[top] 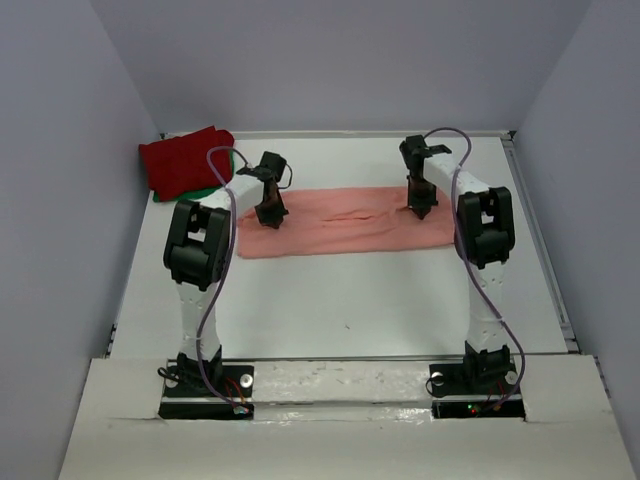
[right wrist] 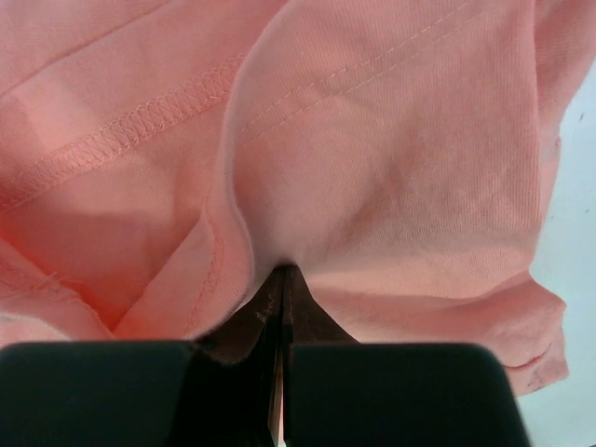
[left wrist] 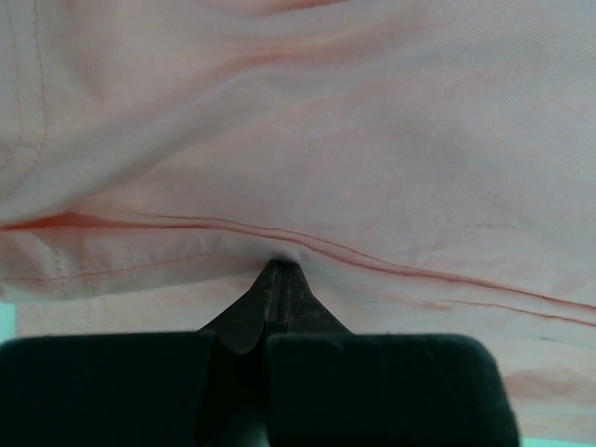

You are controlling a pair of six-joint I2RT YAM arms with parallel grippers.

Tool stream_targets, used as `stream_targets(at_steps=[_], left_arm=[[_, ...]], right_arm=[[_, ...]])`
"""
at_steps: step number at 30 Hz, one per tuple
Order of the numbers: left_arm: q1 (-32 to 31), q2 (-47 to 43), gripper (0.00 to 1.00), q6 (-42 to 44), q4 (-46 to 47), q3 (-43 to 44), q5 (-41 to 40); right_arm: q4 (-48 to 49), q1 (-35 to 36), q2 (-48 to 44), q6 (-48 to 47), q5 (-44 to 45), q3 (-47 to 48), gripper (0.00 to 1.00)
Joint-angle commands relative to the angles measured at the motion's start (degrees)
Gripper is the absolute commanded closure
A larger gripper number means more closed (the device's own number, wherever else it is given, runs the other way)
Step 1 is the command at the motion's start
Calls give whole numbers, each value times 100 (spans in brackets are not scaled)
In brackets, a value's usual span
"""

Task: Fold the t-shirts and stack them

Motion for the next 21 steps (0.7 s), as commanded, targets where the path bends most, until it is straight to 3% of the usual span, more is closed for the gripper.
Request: stream_targets(at_steps=[1,9,21], left_arm=[[-270,32,100,-307,-538,-859,423],[-806,-514,100,-720,-319,-1721,748],[-2159,-532,100,-1266,-547,-1370,985]], right_arm=[[60,-47,410,-287,-305,457,100],[-327,-47,1228,-903,-816,1566,100],[-433,-47,1764,-1167,-1641,2954,100]])
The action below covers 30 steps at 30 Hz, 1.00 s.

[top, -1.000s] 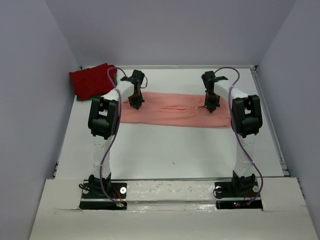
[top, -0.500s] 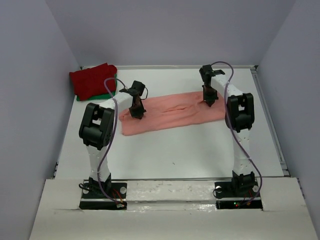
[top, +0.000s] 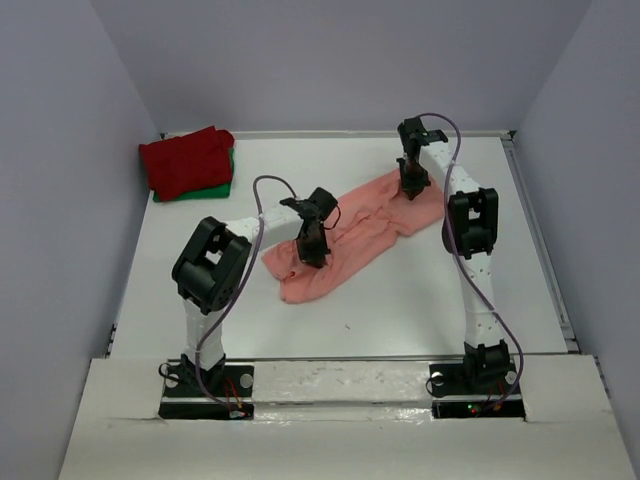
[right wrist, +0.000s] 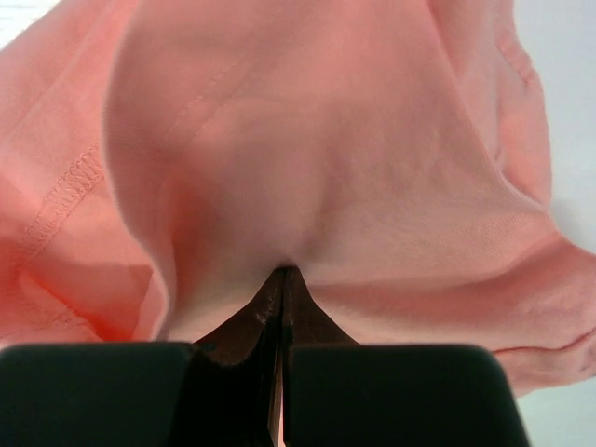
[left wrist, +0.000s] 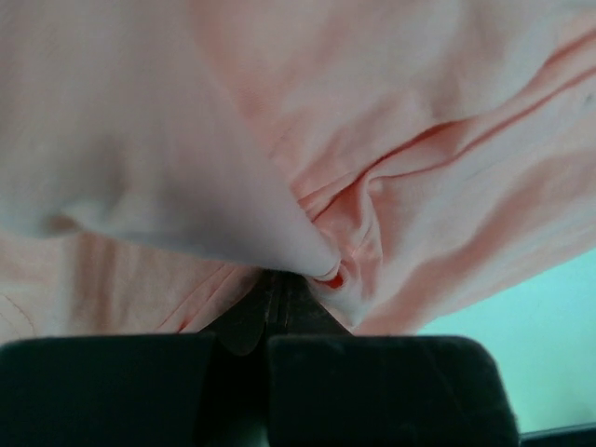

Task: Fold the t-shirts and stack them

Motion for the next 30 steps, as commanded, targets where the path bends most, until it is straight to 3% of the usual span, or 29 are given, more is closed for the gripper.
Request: stream_targets(at_steps=[1,13,22,30], left_arm=[[-481,363,100,-313,-652,-47,391],[-1580,547,100,-796,-810,488,768],[-2327,1250,100,-779,-1232,1999,1129],[-2477,1646,100,-726,-1750,3300,1164]], right_arm=[[90,14,416,-117,-881,552,100],[116,14,943,-697,-1962,1650,100],[467,14,952,-846,-2279,1889,100],[678,14,1005,-1058,-2156,1793,100]])
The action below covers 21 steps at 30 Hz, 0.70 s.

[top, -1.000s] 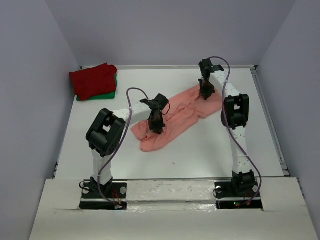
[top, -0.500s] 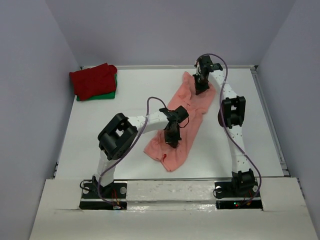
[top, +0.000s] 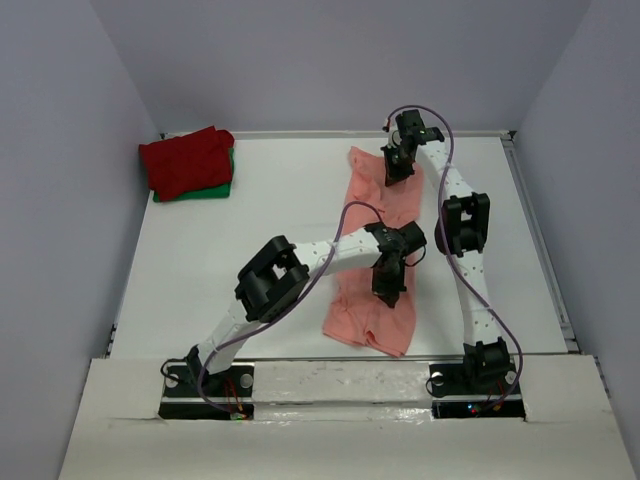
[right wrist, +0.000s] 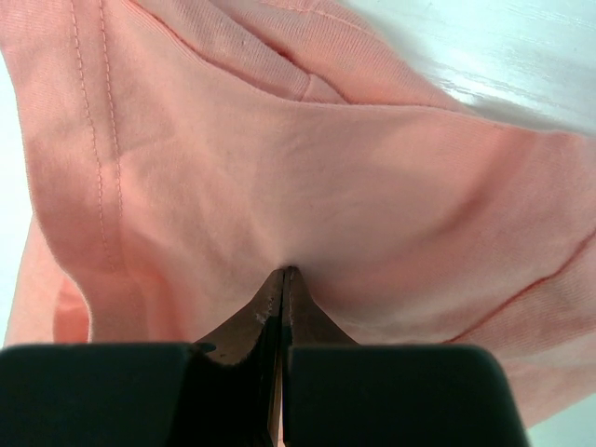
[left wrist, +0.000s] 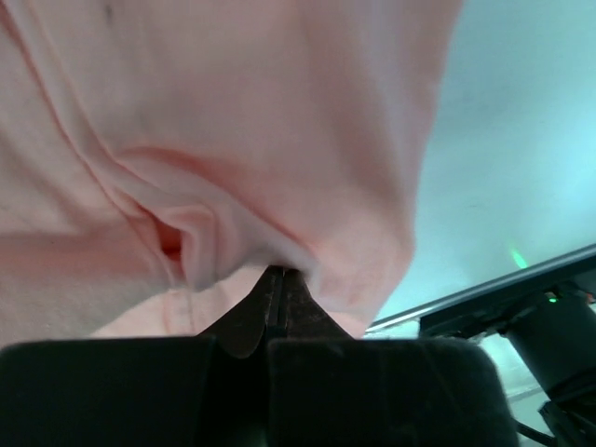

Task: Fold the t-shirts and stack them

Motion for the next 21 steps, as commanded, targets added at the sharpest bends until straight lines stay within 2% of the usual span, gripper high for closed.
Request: stream_targets(at_steps=[1,5,8,9,11,15,18,21], left_arm=[[-18,-52,100,28,-466,587,148],[-62,-341,100,-86,-562,613,43],[-132,-500,100,-183,-1000,980,-851],[-141,-527,100,-183,-1280,1087,-1437],[-150,-553,100,-131,-1476,1245,-1837],[-133,-553,100,71,-2028,1877,-3030],[-27,-588,100,308,-2118,2238,-3481],[253,-693,100,528,-1996,2362,-3596]], right_arm=[[328,20,111,-170,-95,144,100],[355,-32,172,-188,-60,162,100],[434,-32,6,-171,-165,-13,100],[599,-32,-229,-110,-130,-145,100],[759,-32,-459,-135,-244,-514,100],[690,-32,-636,-171,-183,-367,100],[794,-32,-863,-188,-472,-488,100],[873,20,-987,-249,-429,-515,100]])
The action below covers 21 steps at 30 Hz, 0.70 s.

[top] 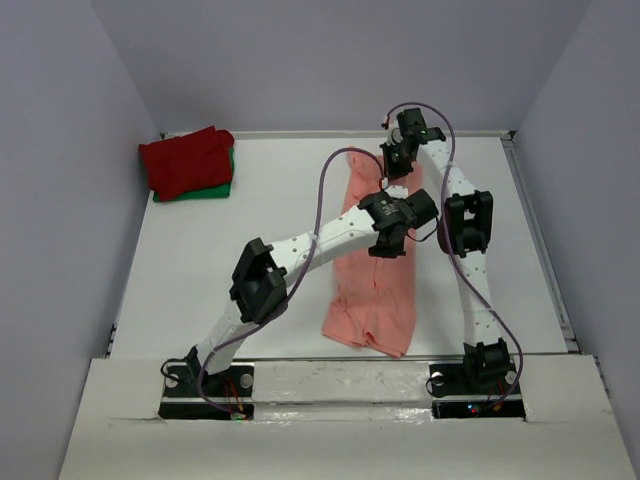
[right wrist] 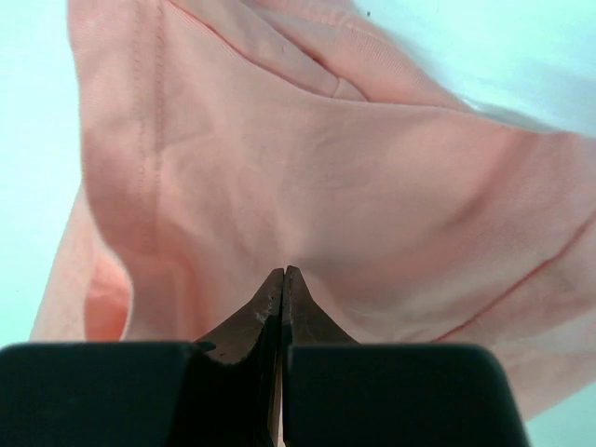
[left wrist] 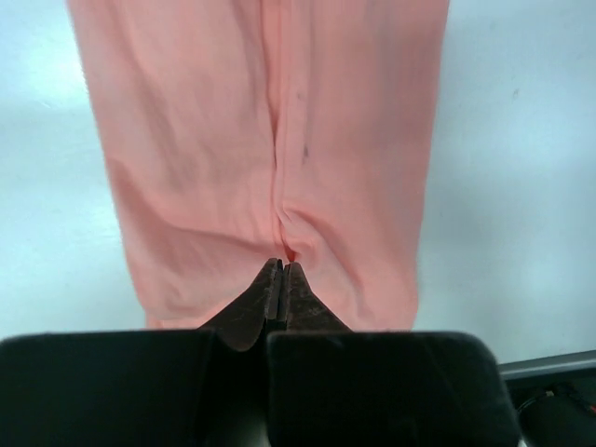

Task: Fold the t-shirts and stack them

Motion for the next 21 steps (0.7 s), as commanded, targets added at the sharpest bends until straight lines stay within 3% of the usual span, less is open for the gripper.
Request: stream_targets(at_steps=[1,10,14,18,21], left_arm=[[376,-595,100,435,-162,299,-873],[1386,-719,100,1445,455,17,-812],[1773,-535,100,1990,762,9,-329],[2029,-271,100,2491,1008,114,495],[2134,-43,100,2702,1052,211,796]], right_arm=[[362,94,-793,-173,31,1,100],[213,376,-1733,-104,1087,-306,100],[134,376,-2697,441,1580,-1464,100],[300,376,-3611,1029,1624,-3456,100],[598,376,-4105,1101,1598,-4400,100]])
